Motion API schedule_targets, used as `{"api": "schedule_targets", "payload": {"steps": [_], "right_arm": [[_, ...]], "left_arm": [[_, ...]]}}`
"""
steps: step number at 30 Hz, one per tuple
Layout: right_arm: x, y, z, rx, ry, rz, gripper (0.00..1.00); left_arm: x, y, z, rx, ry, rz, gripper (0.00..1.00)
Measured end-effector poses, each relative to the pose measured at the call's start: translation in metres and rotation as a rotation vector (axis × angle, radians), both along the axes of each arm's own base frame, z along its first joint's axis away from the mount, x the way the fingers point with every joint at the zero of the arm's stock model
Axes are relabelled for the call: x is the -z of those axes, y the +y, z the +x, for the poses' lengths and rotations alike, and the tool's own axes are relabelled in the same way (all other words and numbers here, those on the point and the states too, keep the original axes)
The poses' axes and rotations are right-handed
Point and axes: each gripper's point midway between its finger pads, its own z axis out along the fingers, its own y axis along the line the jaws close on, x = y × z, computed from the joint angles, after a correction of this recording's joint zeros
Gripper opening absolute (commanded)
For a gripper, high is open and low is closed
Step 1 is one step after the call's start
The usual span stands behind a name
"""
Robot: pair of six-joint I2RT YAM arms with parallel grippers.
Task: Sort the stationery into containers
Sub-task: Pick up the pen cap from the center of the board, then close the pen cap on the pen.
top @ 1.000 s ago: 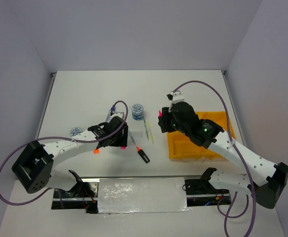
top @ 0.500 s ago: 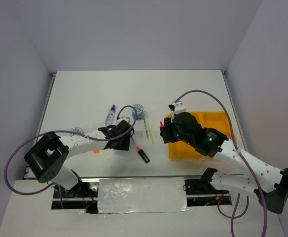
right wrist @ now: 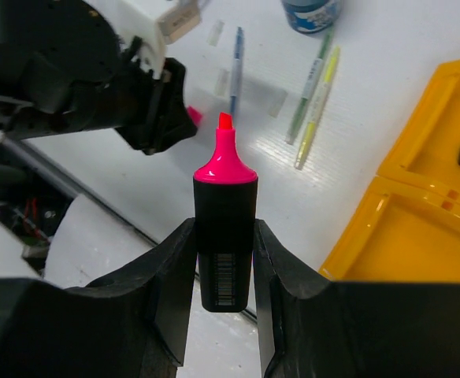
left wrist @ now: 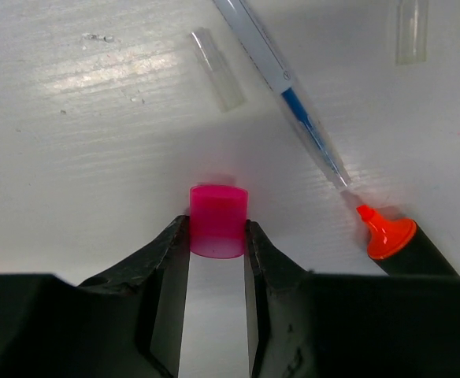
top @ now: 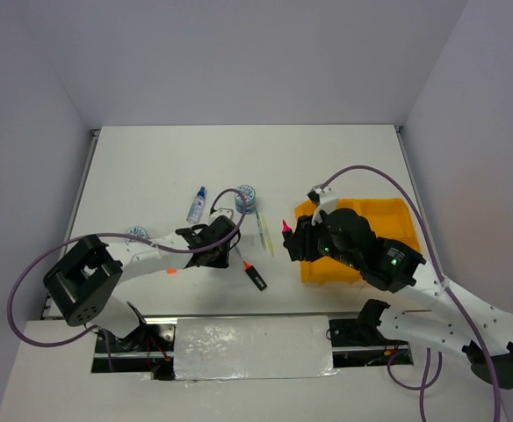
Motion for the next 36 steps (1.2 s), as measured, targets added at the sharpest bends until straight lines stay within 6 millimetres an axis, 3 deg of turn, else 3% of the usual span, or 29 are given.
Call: {"api": "schedule_targets", "payload": {"steps": [3, 6, 8, 11, 14, 17, 19, 28, 33, 36], "right_arm": [[-0.002, 0.005, -0.008, -0.054, -0.014, 0.051, 0.0], [0.003, 0.012, -0.016, -0.111, -0.02, 0.094, 0.0], [0.009, 0.017, -0.02, -0.143, -0.021, 0.118, 0.0], [0.021, 0.03, -0.029, -0.216, -0.016, 0.173, 0.0], [0.027, 0.052, -0.044, -0.336, -0.023, 0.29, 0.0], [0.031, 0.074, -0.059, -0.434, -0.027, 0.371, 0.0], [0.026, 0.09, -0.071, -0.505, -0.045, 0.426, 0.0], [-0.03, 0.138, -0.099, -0.683, -0.16, 0.651, 0.0], [-0.066, 0.145, -0.1, -0.688, -0.26, 0.73, 0.0], [-0.078, 0.144, -0.099, -0.681, -0.303, 0.76, 0.0]], "left_arm": [[-0.008, -0.001, -0.004, 0.011, -0.015, -0.019, 0.0], [-0.038, -0.002, -0.006, 0.017, -0.078, -0.088, 0.0], [-0.076, -0.006, -0.003, 0.02, -0.168, -0.186, 0.0], [-0.15, -0.012, 0.0, 0.036, -0.359, -0.396, 0.02], [-0.219, -0.013, -0.01, 0.091, -0.546, -0.608, 0.06], [-0.272, -0.015, -0.027, 0.185, -0.699, -0.795, 0.06], [-0.297, -0.019, -0.041, 0.259, -0.769, -0.904, 0.08], [-0.364, -0.035, -0.096, 0.552, -0.895, -1.221, 0.09], [-0.384, -0.029, -0.114, 0.61, -0.941, -1.314, 0.11], [-0.389, -0.026, -0.122, 0.633, -0.95, -1.35, 0.1]]}}
